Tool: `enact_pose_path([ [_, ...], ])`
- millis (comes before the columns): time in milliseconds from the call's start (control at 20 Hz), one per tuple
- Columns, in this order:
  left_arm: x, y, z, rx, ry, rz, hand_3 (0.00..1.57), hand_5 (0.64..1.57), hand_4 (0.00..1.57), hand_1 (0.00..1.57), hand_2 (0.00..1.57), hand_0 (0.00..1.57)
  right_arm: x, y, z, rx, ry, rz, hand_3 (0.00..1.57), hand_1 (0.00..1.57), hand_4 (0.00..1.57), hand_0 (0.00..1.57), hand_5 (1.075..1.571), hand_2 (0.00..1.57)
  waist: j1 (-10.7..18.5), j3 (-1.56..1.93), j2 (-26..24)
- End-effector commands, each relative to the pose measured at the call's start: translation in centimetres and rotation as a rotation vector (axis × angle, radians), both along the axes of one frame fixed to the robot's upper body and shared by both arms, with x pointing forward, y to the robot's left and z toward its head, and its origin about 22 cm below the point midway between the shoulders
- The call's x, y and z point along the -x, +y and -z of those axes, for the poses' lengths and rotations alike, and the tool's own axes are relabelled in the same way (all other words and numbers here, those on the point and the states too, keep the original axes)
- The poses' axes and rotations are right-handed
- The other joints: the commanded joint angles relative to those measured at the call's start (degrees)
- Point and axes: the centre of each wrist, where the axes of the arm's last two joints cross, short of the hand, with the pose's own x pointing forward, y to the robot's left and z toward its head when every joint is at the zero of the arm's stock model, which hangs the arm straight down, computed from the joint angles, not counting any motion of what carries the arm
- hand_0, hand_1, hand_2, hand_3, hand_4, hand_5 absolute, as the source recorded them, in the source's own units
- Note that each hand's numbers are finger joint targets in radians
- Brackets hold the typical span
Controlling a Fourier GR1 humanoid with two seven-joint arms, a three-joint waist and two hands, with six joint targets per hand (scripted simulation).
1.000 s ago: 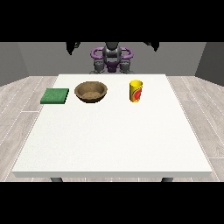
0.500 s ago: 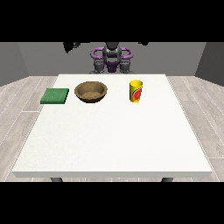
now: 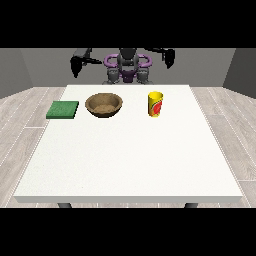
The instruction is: Pick the cup and pour the ball into the bowl, then pick the bowl and place it on the pad
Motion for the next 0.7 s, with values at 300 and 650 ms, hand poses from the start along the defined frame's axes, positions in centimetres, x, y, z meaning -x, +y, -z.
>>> enact_pose_path([
  [300, -6.0, 4.2, 1.6, -0.072, -0.061, -0.113, 0.0, 1.258, 0.0, 0.0, 0.0, 0.0, -2.7, 0.2, -1.3, 0.042, -0.084, -0.054, 0.0, 0.0, 0.0, 0.0, 1.56, 0.0, -4.18, -0.04, 6.9],
  [650, -6.8, 5.1, 5.0, -0.08, -0.068, -0.144, 0.0, 1.236, 0.0, 0.0, 0.0, 0.0, -3.4, -4.6, -1.2, 0.028, -0.1, -0.047, 0.0, 0.0, 0.0, 0.0, 1.562, 0.0, -5.2, -0.03, 8.27],
])
